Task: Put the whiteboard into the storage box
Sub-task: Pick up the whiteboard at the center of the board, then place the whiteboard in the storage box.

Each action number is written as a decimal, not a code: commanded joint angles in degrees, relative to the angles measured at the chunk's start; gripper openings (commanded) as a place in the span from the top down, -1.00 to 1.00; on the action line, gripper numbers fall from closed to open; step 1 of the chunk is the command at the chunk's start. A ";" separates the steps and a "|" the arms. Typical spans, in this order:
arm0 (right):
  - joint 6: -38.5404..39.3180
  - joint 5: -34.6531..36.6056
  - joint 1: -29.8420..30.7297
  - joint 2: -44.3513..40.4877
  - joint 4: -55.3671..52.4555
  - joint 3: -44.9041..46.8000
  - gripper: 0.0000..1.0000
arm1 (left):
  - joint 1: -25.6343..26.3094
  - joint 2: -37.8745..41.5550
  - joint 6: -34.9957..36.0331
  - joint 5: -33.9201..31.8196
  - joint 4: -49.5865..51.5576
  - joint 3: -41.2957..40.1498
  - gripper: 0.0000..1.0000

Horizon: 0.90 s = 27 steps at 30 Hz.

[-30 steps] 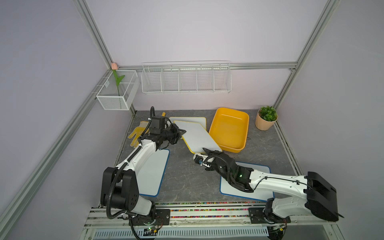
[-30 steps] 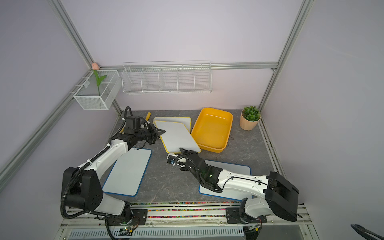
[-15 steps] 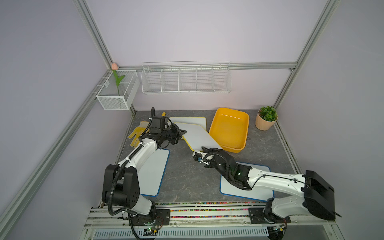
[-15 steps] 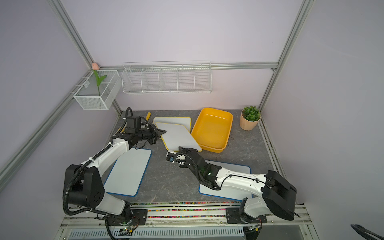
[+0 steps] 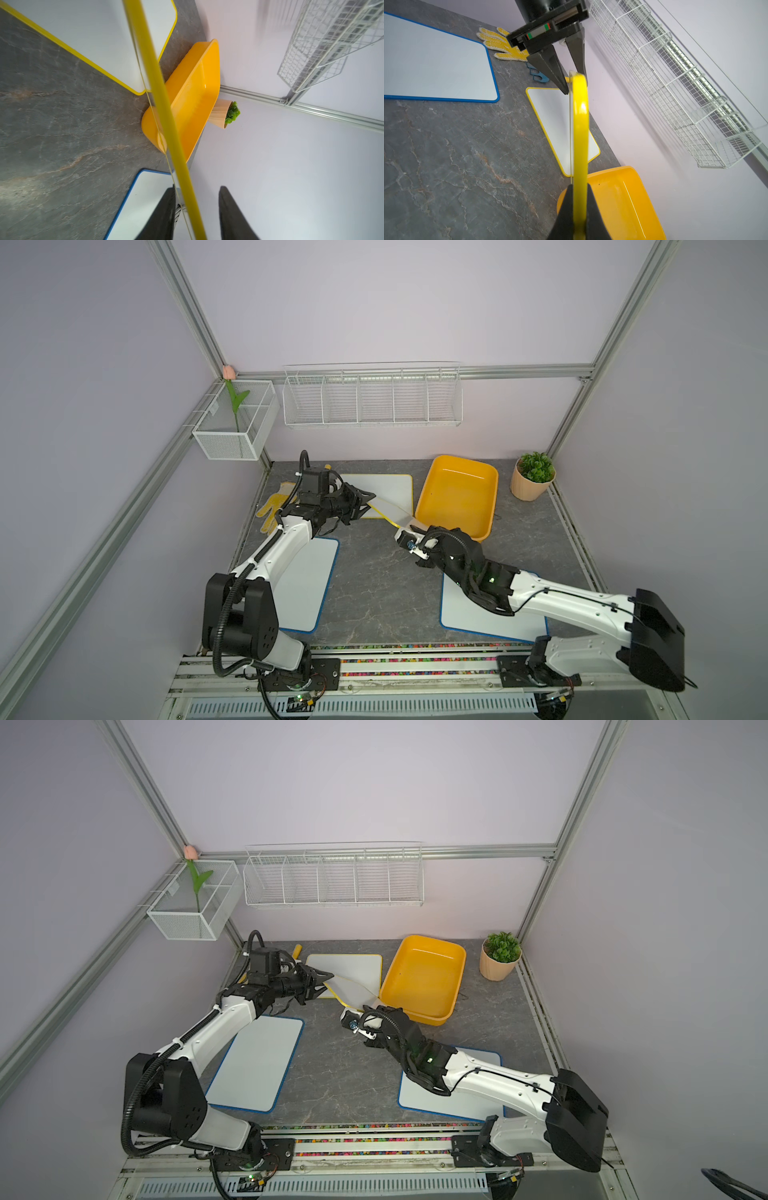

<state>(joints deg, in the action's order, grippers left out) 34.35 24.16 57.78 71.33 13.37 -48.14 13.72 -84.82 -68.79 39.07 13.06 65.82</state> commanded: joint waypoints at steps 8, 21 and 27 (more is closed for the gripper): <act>-2.91 -2.01 -2.84 -7.53 -9.61 -9.44 0.88 | -0.36 5.29 10.71 -1.13 -0.31 1.83 -0.47; 10.65 10.11 -2.96 -3.06 -25.58 -22.19 0.87 | 5.04 11.84 38.81 -20.23 21.29 8.71 -0.94; 16.53 16.53 -3.02 0.85 -25.63 -24.40 0.87 | 9.14 12.02 46.52 -27.84 26.65 11.49 -1.00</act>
<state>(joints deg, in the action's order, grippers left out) 45.06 34.52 55.09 71.48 -16.53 -69.69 22.61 -73.60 -29.50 17.32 34.35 76.12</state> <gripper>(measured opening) 0.083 0.991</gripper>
